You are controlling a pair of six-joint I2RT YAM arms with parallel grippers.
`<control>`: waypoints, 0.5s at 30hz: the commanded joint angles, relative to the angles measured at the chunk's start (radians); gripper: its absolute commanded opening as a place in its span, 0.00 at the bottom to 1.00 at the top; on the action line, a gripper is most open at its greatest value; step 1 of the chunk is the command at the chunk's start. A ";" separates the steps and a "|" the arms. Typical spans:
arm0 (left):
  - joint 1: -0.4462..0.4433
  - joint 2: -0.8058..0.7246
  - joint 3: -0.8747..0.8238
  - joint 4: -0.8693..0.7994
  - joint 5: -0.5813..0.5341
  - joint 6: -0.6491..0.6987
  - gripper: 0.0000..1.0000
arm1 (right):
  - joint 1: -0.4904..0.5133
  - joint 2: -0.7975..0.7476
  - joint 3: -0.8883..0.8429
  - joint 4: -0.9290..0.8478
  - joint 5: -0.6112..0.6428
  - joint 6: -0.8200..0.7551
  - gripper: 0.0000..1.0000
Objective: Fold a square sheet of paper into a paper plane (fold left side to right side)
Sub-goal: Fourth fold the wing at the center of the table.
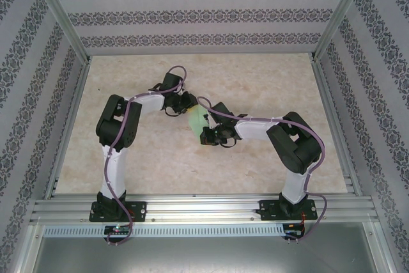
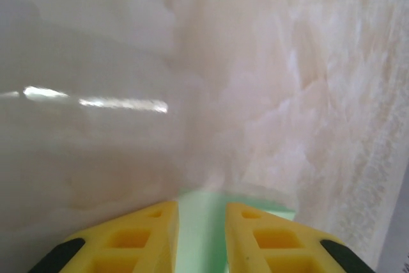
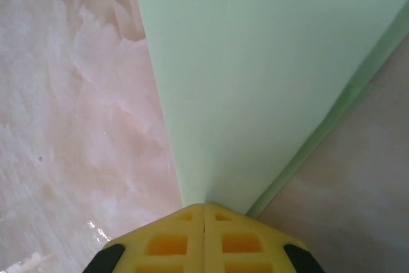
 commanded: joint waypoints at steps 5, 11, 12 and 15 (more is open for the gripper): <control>0.039 -0.126 -0.061 0.036 -0.017 0.050 0.27 | 0.042 0.071 -0.056 -0.228 0.017 -0.018 0.05; 0.001 -0.243 -0.221 0.179 0.082 0.003 0.26 | 0.043 0.074 -0.055 -0.213 0.010 -0.018 0.06; -0.009 -0.253 -0.236 0.191 0.093 -0.005 0.26 | 0.043 0.077 -0.054 -0.216 0.009 -0.018 0.06; -0.041 -0.263 -0.269 0.228 0.117 -0.033 0.25 | 0.043 0.083 -0.048 -0.223 0.011 -0.019 0.05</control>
